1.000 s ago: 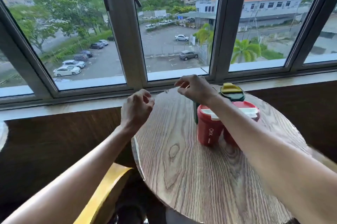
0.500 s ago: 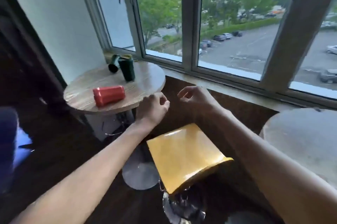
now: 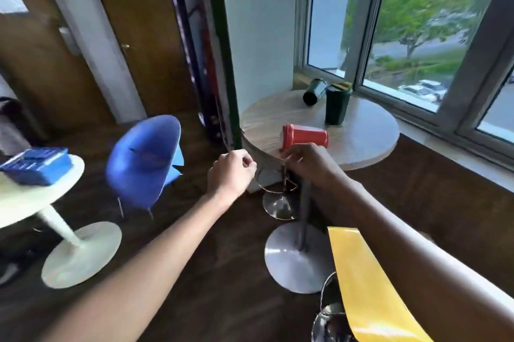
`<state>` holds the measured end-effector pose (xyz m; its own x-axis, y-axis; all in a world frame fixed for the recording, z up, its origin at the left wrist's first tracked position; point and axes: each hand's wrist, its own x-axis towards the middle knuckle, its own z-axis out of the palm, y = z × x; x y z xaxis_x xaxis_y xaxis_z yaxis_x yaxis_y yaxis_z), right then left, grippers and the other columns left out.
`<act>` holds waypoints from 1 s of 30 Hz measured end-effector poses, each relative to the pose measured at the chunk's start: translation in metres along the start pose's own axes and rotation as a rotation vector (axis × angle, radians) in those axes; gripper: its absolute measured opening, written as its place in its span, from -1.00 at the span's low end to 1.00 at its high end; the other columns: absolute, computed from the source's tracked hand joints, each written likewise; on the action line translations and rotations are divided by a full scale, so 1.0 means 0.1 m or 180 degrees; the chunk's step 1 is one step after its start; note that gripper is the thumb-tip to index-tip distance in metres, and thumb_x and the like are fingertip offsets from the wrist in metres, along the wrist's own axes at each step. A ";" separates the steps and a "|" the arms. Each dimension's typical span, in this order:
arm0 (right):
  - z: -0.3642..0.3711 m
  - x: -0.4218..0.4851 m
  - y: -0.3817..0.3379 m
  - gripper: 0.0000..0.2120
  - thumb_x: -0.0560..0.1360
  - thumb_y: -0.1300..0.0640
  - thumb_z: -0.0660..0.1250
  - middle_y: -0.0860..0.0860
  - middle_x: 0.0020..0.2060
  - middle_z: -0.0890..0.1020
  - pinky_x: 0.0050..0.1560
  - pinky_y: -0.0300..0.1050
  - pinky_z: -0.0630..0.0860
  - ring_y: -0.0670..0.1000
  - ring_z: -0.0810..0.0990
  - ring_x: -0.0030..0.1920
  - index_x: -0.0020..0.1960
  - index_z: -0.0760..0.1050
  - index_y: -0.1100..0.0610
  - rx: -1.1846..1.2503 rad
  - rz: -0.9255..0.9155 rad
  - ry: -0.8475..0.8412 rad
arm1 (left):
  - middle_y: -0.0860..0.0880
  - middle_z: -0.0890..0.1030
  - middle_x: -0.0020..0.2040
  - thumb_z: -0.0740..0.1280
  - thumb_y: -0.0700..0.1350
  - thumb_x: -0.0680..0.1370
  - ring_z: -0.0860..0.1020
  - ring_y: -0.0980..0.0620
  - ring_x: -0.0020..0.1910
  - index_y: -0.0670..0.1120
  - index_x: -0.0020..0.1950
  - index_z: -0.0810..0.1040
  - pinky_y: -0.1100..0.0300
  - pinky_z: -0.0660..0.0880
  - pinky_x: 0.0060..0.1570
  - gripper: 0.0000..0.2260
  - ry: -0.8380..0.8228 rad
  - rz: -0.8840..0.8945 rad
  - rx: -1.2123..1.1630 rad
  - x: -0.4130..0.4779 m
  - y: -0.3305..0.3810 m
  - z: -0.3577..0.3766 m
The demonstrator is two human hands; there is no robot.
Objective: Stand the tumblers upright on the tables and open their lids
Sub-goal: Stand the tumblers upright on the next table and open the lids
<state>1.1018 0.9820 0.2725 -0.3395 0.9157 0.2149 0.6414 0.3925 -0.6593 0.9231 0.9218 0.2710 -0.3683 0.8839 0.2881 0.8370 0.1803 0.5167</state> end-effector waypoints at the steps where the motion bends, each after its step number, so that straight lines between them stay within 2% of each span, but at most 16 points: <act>1: 0.04 0.10 -0.02 -0.82 0.46 0.19 0.37 0.03 -0.10 0.71 -0.05 -0.17 0.54 0.01 0.65 -0.09 0.00 0.68 0.03 0.0001 0.0017 -0.0023 | -0.01 0.71 -0.08 0.34 0.01 0.48 0.65 -0.15 -0.02 0.04 -0.10 0.65 0.09 0.53 -0.12 -0.88 0.0025 0.0001 -0.0012 0.10 -0.02 0.01; 6: 0.08 0.69 -0.01 -0.83 0.45 0.17 0.40 -0.06 -0.19 0.66 -0.23 -0.43 0.36 -0.09 0.63 -0.13 0.01 0.67 0.02 -0.0134 0.0000 0.0133 | 0.00 0.72 -0.08 0.34 0.01 0.50 0.65 -0.12 -0.03 0.02 -0.07 0.66 0.12 0.52 -0.14 -0.86 0.0113 0.0148 -0.0126 0.76 -0.03 0.13; 8: 0.08 0.95 0.03 -0.85 0.48 0.14 0.38 -0.07 -0.21 0.67 -0.31 -0.54 0.33 -0.10 0.63 -0.15 0.02 0.66 -0.02 -0.0164 0.0089 0.0181 | 0.00 0.72 -0.08 0.33 -0.01 0.52 0.66 -0.09 -0.05 0.00 -0.07 0.66 0.16 0.50 -0.16 -0.86 0.0088 0.0240 -0.0191 1.07 -0.02 0.20; 9: 0.08 1.10 0.05 -0.85 0.49 0.13 0.37 -0.06 -0.19 0.69 -0.29 -0.57 0.35 -0.11 0.62 -0.14 0.02 0.66 -0.03 -0.0170 0.0126 0.0199 | 0.00 0.72 -0.08 0.34 -0.02 0.53 0.66 -0.07 -0.06 -0.01 -0.07 0.66 0.18 0.49 -0.17 -0.87 0.0064 0.0295 -0.0218 1.22 -0.02 0.23; 10: 0.08 1.24 0.07 -0.85 0.48 0.13 0.38 -0.05 -0.16 0.71 -0.18 -0.50 0.43 -0.09 0.64 -0.11 0.01 0.66 -0.03 -0.0163 0.0152 0.0223 | 0.01 0.72 -0.08 0.34 -0.02 0.53 0.66 -0.05 -0.07 -0.02 -0.07 0.66 0.21 0.48 -0.20 -0.87 0.0029 0.0350 -0.0239 1.37 -0.02 0.27; 12: 0.07 1.52 0.14 -0.85 0.47 0.15 0.39 -0.01 -0.15 0.73 0.04 -0.18 0.57 -0.02 0.67 -0.08 0.00 0.66 0.00 -0.0146 0.0171 0.0306 | 0.01 0.71 -0.07 0.33 -0.02 0.54 0.66 -0.03 -0.07 -0.03 -0.06 0.67 0.23 0.42 -0.23 -0.86 -0.0066 0.0467 -0.0267 1.68 -0.01 0.34; 14: 0.05 1.76 0.20 -0.85 0.47 0.18 0.40 0.04 -0.14 0.73 0.07 0.01 0.59 0.02 0.69 -0.10 0.02 0.67 0.05 -0.0136 0.0240 0.0377 | 0.02 0.71 -0.05 0.33 -0.02 0.54 0.65 -0.03 -0.06 -0.03 -0.04 0.67 0.23 0.41 -0.23 -0.85 -0.0160 0.0609 -0.0268 1.98 0.02 0.44; 18: -0.04 2.18 0.42 -0.84 0.46 0.20 0.43 0.05 -0.17 0.72 0.01 -0.06 0.61 -0.01 0.68 -0.17 0.03 0.67 0.11 -0.0199 0.0339 0.0634 | -0.01 0.71 -0.06 0.33 -0.02 0.54 0.65 -0.03 -0.07 -0.04 -0.05 0.66 0.18 0.54 -0.17 -0.85 -0.0368 0.0944 -0.0327 2.58 0.16 0.70; 21: -0.14 2.41 0.68 -0.85 0.46 0.22 0.43 0.01 -0.20 0.69 -0.16 -0.34 0.56 -0.18 0.61 -0.29 0.03 0.67 0.11 -0.0239 0.0357 0.0859 | 0.00 0.67 -0.10 0.33 -0.03 0.54 0.62 -0.04 -0.11 -0.02 -0.05 0.64 0.14 0.54 -0.17 -0.87 -0.0536 0.1045 -0.0429 2.93 0.35 0.95; 25: -0.32 2.64 1.00 -0.86 0.46 0.24 0.44 0.05 -0.16 0.70 -0.20 -0.26 0.54 -0.05 0.64 -0.25 0.02 0.67 0.15 -0.0134 0.0489 0.1215 | -0.04 0.69 -0.05 0.32 -0.02 0.53 0.62 -0.09 -0.06 0.00 -0.04 0.63 0.11 0.53 -0.14 -0.88 -0.0722 0.1178 -0.0539 3.32 0.62 1.32; 28: -0.47 2.79 1.19 -0.88 0.44 0.21 0.44 0.05 -0.16 0.72 -0.08 -0.13 0.57 0.01 0.67 -0.18 -0.03 0.69 0.10 -0.0196 0.0673 0.1581 | -0.05 0.69 -0.02 0.32 0.00 0.52 0.62 -0.12 -0.02 0.00 -0.04 0.64 0.13 0.46 -0.17 -0.86 -0.0804 0.1217 -0.0555 3.58 0.78 1.60; 30: -0.56 2.89 1.25 -0.89 0.44 0.21 0.44 0.05 -0.17 0.73 -0.13 -0.20 0.53 0.00 0.67 -0.19 -0.05 0.69 0.10 -0.0219 0.0756 0.1718 | -0.05 0.69 -0.01 0.33 0.00 0.51 0.62 -0.12 -0.01 0.00 -0.02 0.64 0.11 0.49 -0.14 -0.85 -0.0853 0.1277 -0.0619 3.75 0.89 1.73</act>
<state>1.1223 1.3006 0.2922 0.2052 0.8863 0.4152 0.7063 0.1595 -0.6897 0.9293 1.3444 0.2854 0.1041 0.9511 0.2909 0.7910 -0.2565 0.5554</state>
